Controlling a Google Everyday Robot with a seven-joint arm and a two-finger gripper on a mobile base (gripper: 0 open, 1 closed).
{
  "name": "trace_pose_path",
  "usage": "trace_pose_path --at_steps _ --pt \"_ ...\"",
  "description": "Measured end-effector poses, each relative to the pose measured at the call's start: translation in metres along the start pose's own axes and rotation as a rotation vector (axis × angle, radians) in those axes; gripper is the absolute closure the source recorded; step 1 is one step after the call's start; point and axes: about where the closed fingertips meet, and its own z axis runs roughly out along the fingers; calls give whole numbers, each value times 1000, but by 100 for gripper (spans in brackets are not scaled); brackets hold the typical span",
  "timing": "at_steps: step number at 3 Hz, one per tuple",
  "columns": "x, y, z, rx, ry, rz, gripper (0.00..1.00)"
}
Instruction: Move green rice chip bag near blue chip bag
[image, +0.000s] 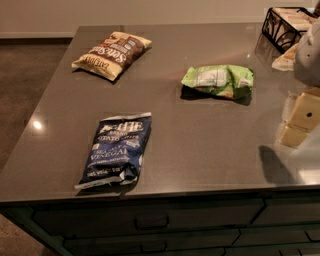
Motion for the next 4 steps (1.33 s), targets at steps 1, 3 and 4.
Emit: trace_pose_path --at_steps 1,3,4 --pt "0 0 0 0 0 0 0" --pt "-7 -66 38 34 -23 151 0" --pt "-10 -115 60 84 -63 211 0"
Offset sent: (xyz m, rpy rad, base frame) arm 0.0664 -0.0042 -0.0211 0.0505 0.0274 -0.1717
